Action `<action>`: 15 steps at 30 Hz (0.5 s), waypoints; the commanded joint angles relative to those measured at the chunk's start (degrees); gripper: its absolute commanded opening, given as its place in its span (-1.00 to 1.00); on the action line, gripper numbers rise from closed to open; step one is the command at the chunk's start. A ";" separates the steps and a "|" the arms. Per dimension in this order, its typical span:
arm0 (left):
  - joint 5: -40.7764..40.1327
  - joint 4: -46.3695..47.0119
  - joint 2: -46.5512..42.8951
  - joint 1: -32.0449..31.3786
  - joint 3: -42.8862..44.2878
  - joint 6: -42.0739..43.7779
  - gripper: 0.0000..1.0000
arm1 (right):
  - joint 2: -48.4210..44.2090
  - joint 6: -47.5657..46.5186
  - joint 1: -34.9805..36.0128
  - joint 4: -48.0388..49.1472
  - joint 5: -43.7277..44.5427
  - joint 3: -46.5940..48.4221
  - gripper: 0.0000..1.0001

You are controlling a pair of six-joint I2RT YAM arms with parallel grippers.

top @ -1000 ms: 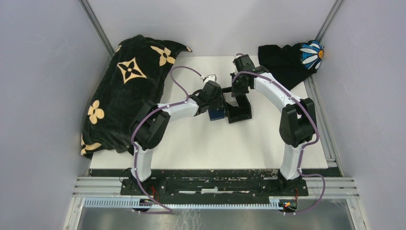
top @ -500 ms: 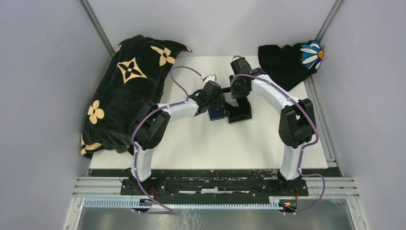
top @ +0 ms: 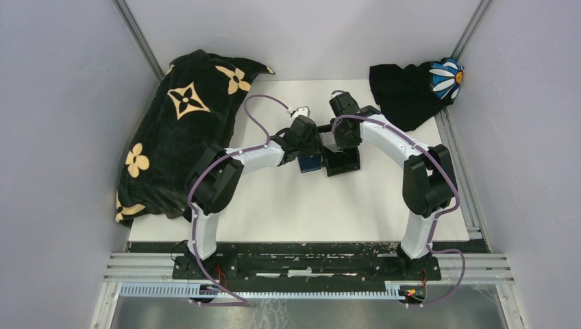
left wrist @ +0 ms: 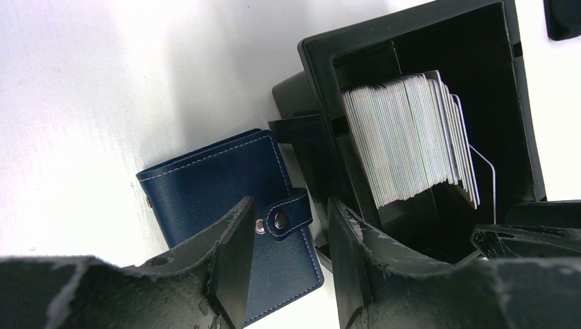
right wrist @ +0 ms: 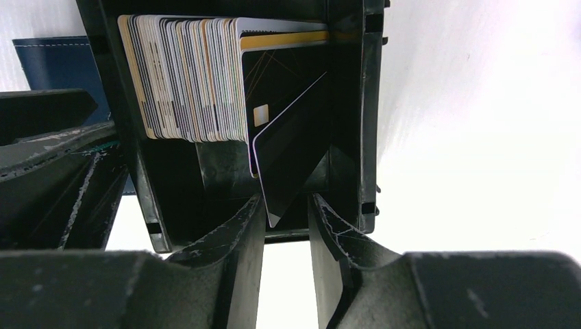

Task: Put the credit cards into the card holder
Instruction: Pick up the credit card from the storage box.

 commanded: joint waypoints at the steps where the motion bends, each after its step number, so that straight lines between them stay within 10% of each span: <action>1: 0.92 3.08 0.54 -0.36 1.69 2.68 0.00 | -1.65 -2.20 0.48 2.01 3.19 0.65 -0.32; 15: 1.01 3.16 1.04 -0.33 1.72 2.58 0.00 | 1.38 -4.31 1.65 -0.35 5.98 2.77 -0.67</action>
